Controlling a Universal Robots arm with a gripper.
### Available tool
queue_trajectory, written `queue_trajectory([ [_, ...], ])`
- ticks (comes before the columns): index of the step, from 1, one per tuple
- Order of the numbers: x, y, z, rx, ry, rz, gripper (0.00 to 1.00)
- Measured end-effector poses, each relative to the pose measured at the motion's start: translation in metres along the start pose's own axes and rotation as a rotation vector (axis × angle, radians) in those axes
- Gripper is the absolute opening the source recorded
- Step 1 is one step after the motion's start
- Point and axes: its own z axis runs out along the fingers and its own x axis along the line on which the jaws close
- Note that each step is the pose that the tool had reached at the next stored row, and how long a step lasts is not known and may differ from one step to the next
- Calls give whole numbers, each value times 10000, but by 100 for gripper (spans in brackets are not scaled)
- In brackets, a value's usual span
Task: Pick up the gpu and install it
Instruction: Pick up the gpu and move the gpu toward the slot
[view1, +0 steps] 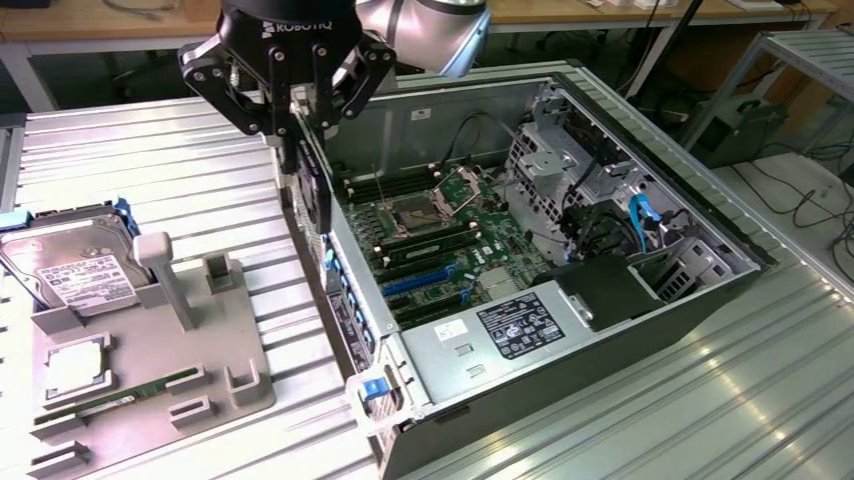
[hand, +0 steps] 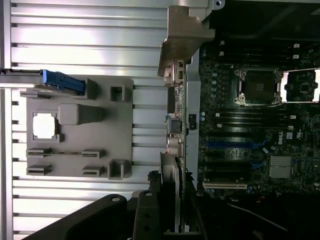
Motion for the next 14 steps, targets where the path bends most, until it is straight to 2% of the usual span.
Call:
queue_trajectory([
  [14, -106, -3, 1, 0, -2, -3, 27],
])
